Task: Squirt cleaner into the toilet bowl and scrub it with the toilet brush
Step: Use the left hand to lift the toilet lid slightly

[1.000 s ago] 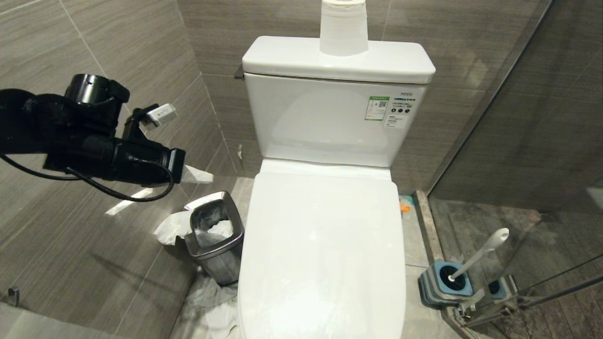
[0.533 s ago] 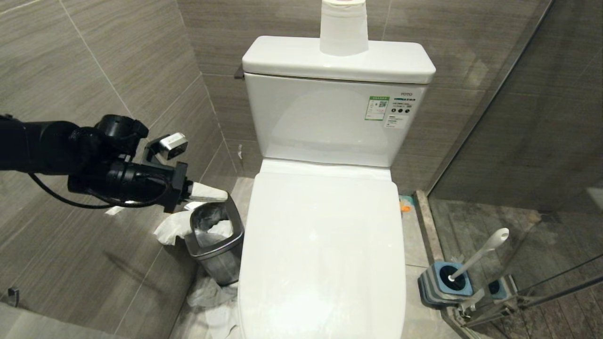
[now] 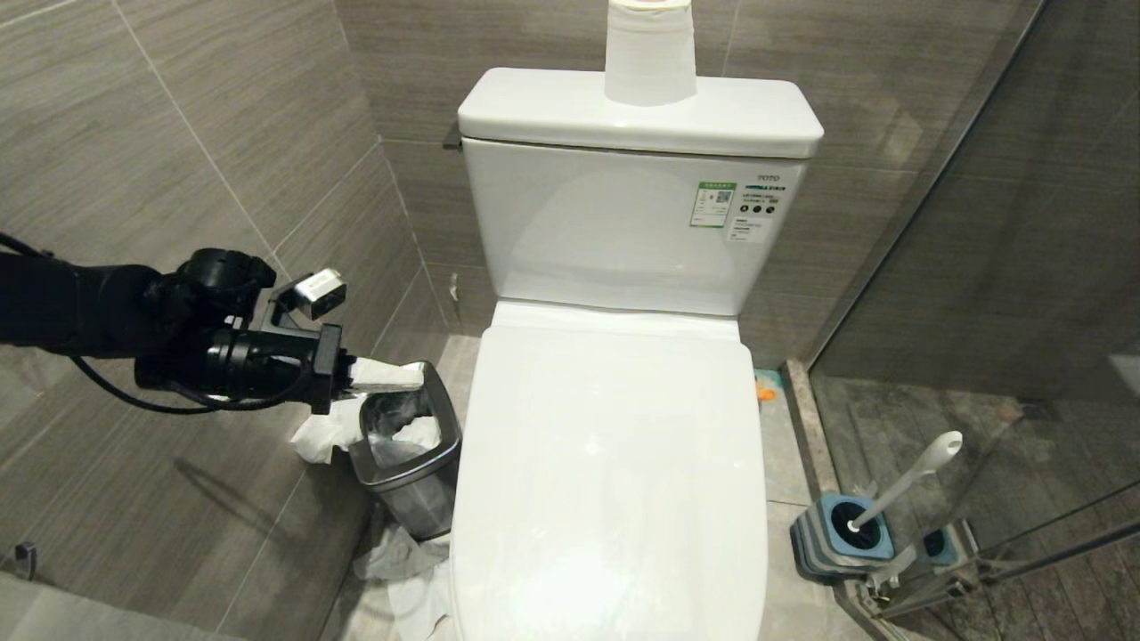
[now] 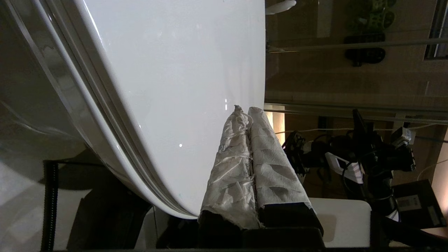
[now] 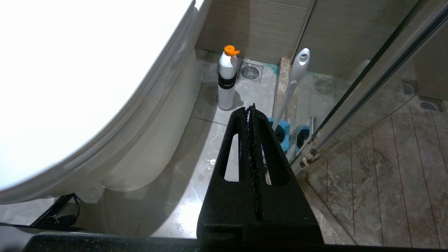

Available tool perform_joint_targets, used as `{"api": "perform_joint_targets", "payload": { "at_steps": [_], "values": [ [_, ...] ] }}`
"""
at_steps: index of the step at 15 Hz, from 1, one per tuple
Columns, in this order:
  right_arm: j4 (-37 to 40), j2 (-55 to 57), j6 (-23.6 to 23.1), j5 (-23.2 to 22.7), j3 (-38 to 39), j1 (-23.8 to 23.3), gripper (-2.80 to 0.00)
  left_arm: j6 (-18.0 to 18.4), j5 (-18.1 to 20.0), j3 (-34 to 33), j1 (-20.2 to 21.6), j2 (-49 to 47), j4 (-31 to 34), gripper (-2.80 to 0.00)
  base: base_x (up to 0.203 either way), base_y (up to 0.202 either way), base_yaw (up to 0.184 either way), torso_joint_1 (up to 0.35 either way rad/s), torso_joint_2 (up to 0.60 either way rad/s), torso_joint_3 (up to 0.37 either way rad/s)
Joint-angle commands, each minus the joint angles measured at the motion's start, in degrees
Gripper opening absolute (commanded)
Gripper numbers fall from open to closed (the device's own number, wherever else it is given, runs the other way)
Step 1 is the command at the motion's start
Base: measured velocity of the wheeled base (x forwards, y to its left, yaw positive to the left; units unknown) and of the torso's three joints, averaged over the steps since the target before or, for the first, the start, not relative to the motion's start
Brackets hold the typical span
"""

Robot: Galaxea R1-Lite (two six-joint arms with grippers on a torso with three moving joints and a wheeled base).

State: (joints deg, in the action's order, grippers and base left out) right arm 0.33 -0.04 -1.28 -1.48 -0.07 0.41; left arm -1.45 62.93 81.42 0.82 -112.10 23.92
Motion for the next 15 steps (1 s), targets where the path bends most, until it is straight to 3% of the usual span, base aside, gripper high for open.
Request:
{"api": "perform_joint_targets", "payload": {
  "at_steps": [1,11,15],
  "values": [
    [0.02,0.04,-0.04,-0.02,-0.01,0.02,-2.8,0.04,0.45,-0.03,0.06,-0.81,-0.59,-2.8,0.0,0.0,0.0,0.0,0.0,0.0],
    [0.02,0.04,-0.04,-0.02,-0.01,0.02,-2.8,0.69,0.62,-3.44,0.13,-3.12,-6.63,-2.8,0.0,0.0,0.0,0.0,0.0,0.0],
    [0.02,0.04,-0.04,-0.02,-0.01,0.02,-2.8,0.75,5.74,-5.53,-0.16,-6.32,-6.61,-2.8,0.0,0.0,0.0,0.0,0.0,0.0]
  ]
}}
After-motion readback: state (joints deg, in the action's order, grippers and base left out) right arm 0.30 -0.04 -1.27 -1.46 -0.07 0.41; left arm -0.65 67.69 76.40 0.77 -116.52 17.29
